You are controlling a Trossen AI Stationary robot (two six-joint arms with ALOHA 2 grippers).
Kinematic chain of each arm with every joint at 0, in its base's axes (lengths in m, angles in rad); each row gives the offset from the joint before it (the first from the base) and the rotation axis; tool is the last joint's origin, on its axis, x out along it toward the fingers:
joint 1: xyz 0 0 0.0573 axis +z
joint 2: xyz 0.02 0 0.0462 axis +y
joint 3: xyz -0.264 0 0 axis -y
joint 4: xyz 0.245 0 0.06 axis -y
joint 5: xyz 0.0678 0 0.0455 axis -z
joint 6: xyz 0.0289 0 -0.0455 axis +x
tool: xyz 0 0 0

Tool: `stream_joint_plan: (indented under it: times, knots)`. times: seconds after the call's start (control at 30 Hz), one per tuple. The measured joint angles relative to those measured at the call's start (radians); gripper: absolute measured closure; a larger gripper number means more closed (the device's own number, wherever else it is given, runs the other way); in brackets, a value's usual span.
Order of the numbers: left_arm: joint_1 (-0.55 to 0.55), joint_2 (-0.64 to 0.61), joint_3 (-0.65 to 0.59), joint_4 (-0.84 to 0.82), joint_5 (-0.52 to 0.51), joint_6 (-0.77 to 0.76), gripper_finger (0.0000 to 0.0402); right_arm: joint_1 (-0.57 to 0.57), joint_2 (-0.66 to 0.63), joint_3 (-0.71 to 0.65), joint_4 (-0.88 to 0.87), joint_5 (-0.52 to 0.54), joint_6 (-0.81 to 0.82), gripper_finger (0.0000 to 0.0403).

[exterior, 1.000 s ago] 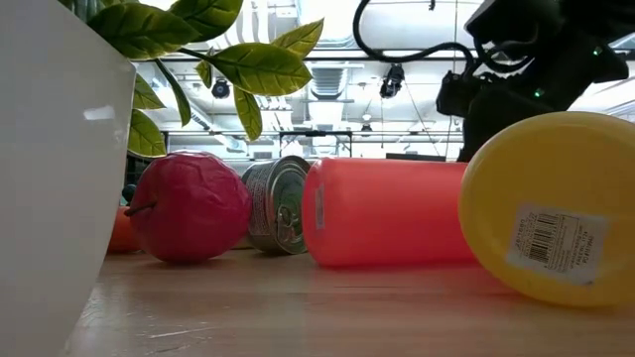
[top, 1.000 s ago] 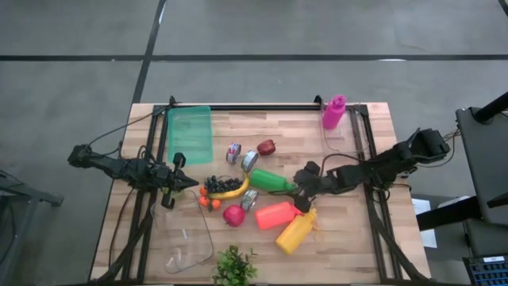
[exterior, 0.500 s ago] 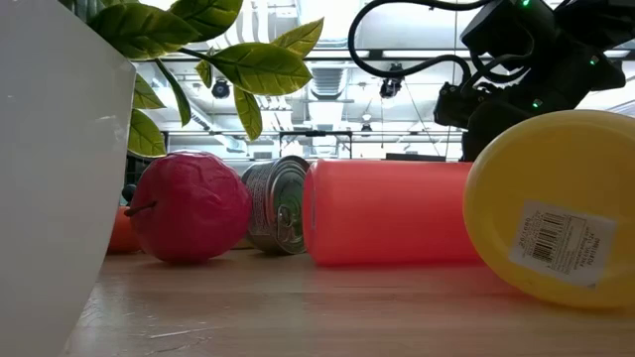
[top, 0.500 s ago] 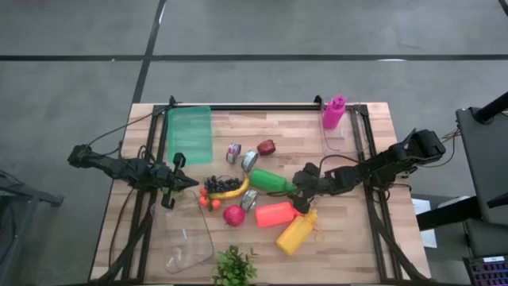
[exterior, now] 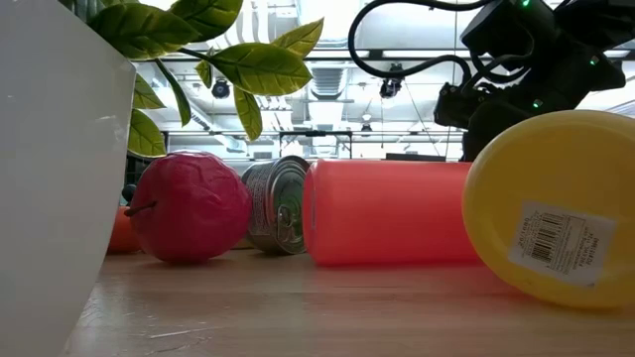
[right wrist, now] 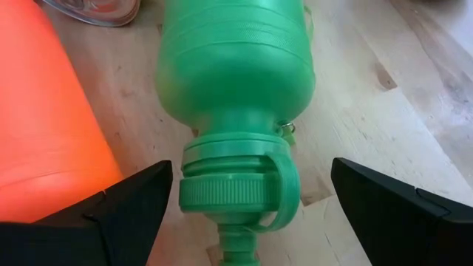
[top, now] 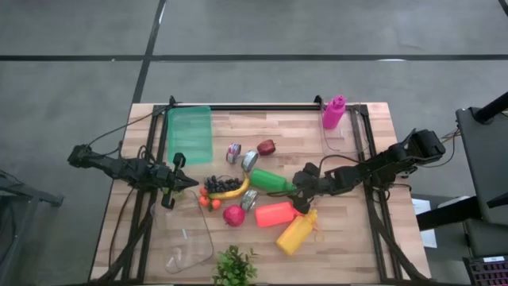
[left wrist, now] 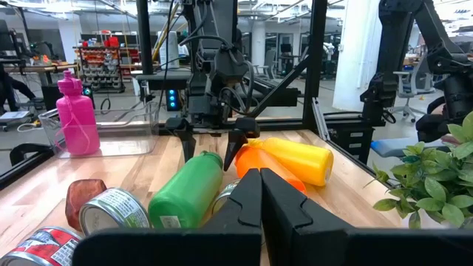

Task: Pick & Place Food Item
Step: Put the green tumbler bottle into the top right transparent bin

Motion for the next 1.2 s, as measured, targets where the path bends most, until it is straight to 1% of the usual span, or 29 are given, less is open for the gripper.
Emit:
stream_joint_plan:
  times: [0.07,0.13,0.4,0.53,0.67,0.9,1.07,1.2]
  knots:
    - [0.0,0.0,0.0,0.0,0.0,0.0,0.0402,0.0,0.0,0.0,0.0,-0.009,0.0,0.0037]
    - [0.0,0.0,0.0,0.0,0.0,0.0,0.0402,0.0,0.0,0.0,0.004,-0.019,-0.006,0.0052]
    - [0.0,0.0,0.0,0.0,0.0,0.0,0.0402,-0.004,0.0,0.0,0.009,-0.022,-0.008,0.015]
    - [0.0,0.0,0.0,0.0,0.0,0.0,0.0402,-0.005,0.0,0.0,0.009,-0.023,-0.012,0.018]
    - [0.0,0.0,0.0,0.0,0.0,0.0,0.0402,-0.006,0.0,0.0,0.009,-0.022,-0.018,0.0185]
    - [0.0,0.0,0.0,0.0,0.0,0.0,0.0402,-0.01,0.0,0.0,0.005,-0.018,-0.019,0.017]
    - [0.0,0.0,0.0,0.0,0.0,0.0,0.0402,-0.014,-0.01,0.0,-0.007,-0.018,-0.018,0.0183]
    - [0.0,0.0,0.0,0.0,0.0,0.0,0.0402,-0.023,-0.059,0.006,-0.053,-0.017,-0.011,0.0188]
